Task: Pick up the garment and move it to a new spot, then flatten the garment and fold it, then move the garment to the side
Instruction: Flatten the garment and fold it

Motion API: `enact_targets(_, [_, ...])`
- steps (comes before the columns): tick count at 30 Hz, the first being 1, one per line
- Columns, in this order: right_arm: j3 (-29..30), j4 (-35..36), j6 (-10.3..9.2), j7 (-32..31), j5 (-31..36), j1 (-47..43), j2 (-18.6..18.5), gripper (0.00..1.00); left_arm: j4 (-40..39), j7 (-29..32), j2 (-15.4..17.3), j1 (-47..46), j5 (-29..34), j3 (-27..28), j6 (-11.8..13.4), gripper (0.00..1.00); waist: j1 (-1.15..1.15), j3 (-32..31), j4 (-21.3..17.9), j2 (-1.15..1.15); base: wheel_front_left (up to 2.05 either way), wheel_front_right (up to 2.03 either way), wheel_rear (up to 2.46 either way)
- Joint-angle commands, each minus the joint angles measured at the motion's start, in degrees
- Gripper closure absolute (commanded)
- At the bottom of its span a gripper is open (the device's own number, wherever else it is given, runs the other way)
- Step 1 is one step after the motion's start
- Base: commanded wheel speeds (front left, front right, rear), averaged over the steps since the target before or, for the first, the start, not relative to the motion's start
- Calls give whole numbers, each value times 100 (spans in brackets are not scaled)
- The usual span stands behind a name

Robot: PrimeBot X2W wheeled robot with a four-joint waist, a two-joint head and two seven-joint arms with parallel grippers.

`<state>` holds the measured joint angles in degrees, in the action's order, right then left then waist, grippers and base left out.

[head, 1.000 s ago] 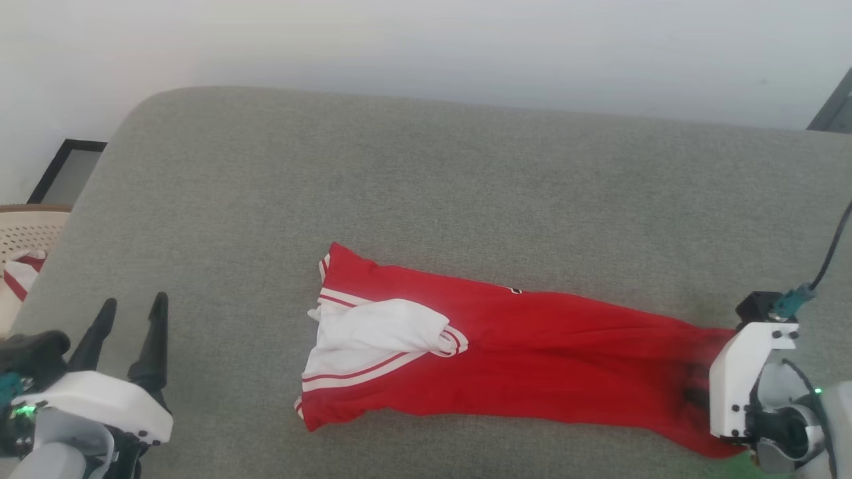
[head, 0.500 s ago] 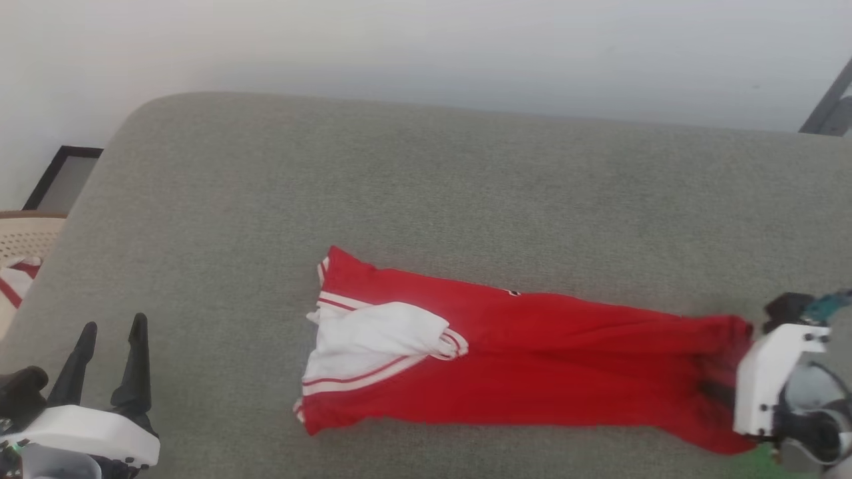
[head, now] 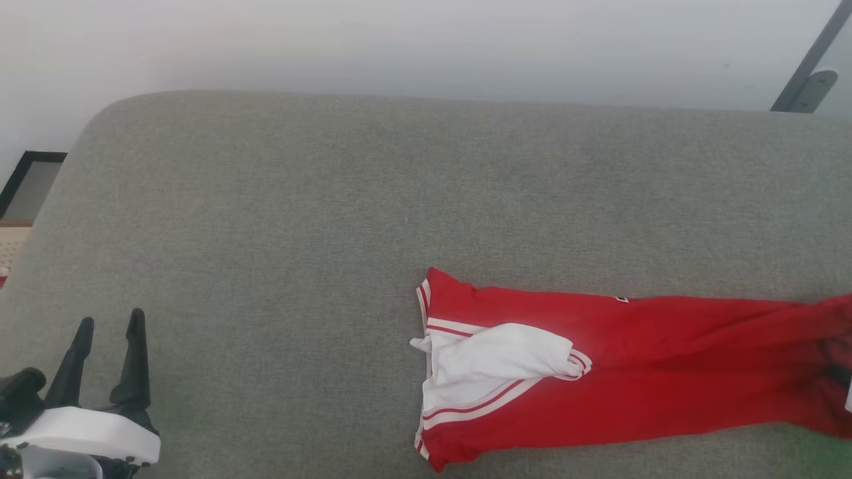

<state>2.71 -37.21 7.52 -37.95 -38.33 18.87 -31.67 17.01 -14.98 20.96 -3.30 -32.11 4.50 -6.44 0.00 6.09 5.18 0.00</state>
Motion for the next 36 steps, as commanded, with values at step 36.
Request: enact_targets(36, [-3352, 2135, -2, -306, -491, 551, 1598, 100, 131, -23, -287, -371, 184, -641, -107, 0, 0, -332, 696, 0, 0, 0, 0])
